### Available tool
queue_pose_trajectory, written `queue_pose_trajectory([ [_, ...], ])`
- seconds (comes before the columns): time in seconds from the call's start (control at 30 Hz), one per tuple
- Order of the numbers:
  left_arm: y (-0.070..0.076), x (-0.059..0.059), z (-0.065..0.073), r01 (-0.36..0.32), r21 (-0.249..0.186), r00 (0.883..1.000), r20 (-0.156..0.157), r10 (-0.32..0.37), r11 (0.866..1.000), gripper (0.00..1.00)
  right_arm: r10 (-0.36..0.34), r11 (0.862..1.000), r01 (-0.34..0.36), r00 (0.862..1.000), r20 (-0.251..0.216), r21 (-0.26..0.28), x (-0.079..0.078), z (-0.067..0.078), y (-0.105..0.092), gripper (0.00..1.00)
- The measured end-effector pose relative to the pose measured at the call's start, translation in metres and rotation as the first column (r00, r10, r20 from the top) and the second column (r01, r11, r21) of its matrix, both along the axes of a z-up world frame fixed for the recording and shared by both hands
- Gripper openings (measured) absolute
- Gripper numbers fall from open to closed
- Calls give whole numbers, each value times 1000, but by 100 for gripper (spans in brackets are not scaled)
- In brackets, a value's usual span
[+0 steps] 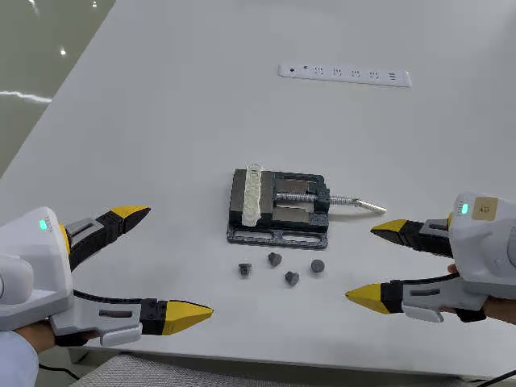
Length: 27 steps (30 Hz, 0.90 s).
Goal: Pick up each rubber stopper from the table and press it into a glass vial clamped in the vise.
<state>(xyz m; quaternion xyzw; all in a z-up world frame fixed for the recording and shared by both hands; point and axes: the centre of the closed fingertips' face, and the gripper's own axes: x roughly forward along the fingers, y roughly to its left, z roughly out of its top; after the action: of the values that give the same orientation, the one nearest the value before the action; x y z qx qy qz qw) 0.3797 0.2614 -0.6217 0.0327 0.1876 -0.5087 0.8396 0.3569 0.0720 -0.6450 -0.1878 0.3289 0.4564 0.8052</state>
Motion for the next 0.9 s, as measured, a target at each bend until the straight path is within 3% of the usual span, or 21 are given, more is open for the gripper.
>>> queue_pose_trajectory([
  [0.07, -1, 0, 0, 3, -3, 1000, 5, -3, 1000, 99, 25, 999, -25, 1000, -1, -21, 1, 0, 2, 44],
  [0.37, 3, -2, -4, 8, 1, 1000, 0, -8, 1000, 99, 115, 986, -117, 993, -22, -122, 5, -8, 7, 33],
  [0.63, 0, -3, -5, 21, -8, 1000, 3, -21, 1000, 99, 183, 956, -194, 981, -69, -221, 12, -16, 7, 28],
  [0.9, -1, -3, -7, 26, -21, 1000, 7, -26, 999, 99, 271, 911, -295, 955, -122, -288, 13, -22, 11, 24],
])
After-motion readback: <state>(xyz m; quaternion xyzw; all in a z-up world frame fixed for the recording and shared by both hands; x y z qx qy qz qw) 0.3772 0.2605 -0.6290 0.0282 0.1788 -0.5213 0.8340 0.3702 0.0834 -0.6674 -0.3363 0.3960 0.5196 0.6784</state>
